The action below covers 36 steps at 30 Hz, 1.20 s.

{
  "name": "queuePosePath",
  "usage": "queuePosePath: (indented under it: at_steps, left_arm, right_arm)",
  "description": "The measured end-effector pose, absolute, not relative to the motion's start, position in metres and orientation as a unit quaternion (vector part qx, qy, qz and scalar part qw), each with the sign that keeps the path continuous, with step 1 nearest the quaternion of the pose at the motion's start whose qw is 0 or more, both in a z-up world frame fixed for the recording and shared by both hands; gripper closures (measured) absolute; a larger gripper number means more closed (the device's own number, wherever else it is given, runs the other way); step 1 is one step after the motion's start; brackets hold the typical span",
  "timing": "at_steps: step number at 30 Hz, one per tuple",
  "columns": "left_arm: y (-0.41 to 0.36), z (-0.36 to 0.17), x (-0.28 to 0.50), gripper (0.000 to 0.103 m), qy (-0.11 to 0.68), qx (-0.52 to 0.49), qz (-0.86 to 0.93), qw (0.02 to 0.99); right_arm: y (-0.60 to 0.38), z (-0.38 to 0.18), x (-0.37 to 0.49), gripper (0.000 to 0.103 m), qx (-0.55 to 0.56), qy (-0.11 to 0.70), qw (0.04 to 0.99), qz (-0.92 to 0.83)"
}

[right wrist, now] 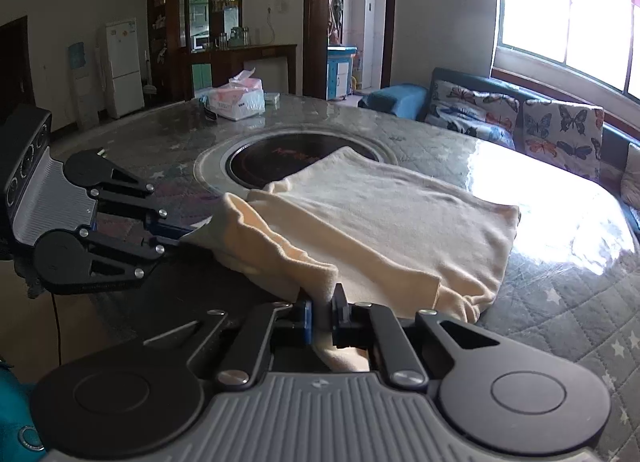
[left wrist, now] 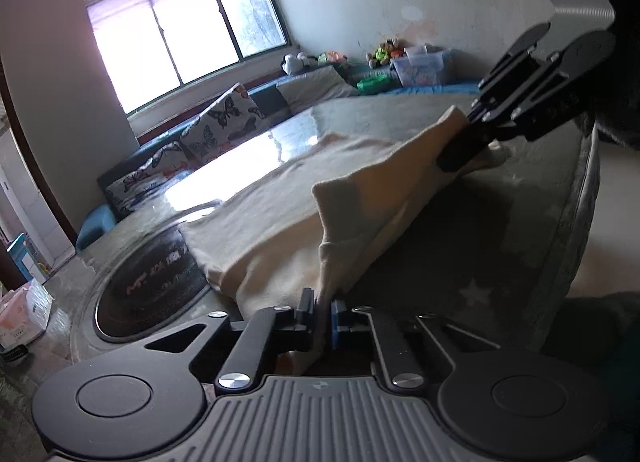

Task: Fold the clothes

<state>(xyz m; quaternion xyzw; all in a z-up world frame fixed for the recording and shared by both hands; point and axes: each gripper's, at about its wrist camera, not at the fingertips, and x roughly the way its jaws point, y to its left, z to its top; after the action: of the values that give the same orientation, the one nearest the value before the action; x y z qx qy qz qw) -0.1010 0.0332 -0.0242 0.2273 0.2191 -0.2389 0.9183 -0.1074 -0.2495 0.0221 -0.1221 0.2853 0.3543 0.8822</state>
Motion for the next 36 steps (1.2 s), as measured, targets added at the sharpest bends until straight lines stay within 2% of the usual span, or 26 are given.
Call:
queuePosePath:
  at_steps: [18,28,36]
  left_arm:
    - [0.038,0.030,-0.188,0.098,0.188,0.185,-0.266,0.927]
    - [0.035,0.040,-0.122,0.097,0.172,0.175,-0.237,0.940]
    - [0.025,0.031,-0.026,0.097,0.203,0.162,-0.200,0.945]
  right_arm:
    - [-0.266,0.077,-0.199,0.096,-0.175,0.245,0.867,0.396]
    - [-0.263,0.086,-0.155,0.096,-0.156,0.244,0.881,0.375]
    - [-0.252,0.081,-0.050,0.096,-0.140,0.272,0.883,0.357]
